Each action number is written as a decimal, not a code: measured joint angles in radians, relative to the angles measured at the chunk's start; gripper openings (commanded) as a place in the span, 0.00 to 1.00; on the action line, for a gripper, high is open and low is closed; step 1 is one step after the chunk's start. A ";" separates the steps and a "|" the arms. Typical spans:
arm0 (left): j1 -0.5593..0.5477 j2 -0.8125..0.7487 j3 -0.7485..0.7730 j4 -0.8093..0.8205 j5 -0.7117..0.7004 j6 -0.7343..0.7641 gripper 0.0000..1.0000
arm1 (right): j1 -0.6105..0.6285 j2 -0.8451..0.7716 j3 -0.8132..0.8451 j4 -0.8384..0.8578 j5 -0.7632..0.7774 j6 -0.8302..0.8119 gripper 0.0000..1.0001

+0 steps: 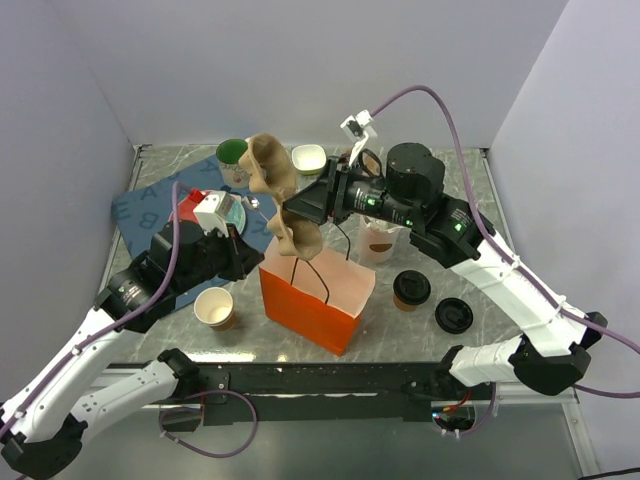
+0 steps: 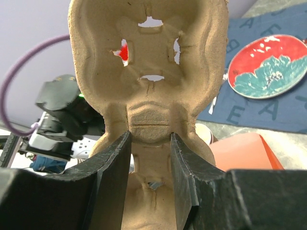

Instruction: Pack the takeout coffee

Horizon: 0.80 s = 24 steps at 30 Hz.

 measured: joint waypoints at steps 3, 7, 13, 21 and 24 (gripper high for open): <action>0.000 -0.007 0.000 0.000 0.000 0.000 0.01 | 0.000 -0.001 -0.025 -0.002 0.010 -0.004 0.31; 0.000 -0.018 -0.008 0.000 0.000 0.000 0.01 | 0.000 -0.004 -0.047 -0.020 0.053 -0.028 0.31; 0.000 -0.019 -0.011 0.001 0.003 0.000 0.01 | 0.000 -0.036 -0.081 -0.078 0.106 -0.061 0.31; 0.000 -0.018 -0.011 0.001 0.011 -0.016 0.01 | 0.032 -0.081 -0.087 -0.220 0.149 -0.138 0.31; 0.000 -0.014 -0.011 0.000 0.016 -0.019 0.01 | 0.060 -0.064 -0.064 -0.289 0.178 -0.173 0.31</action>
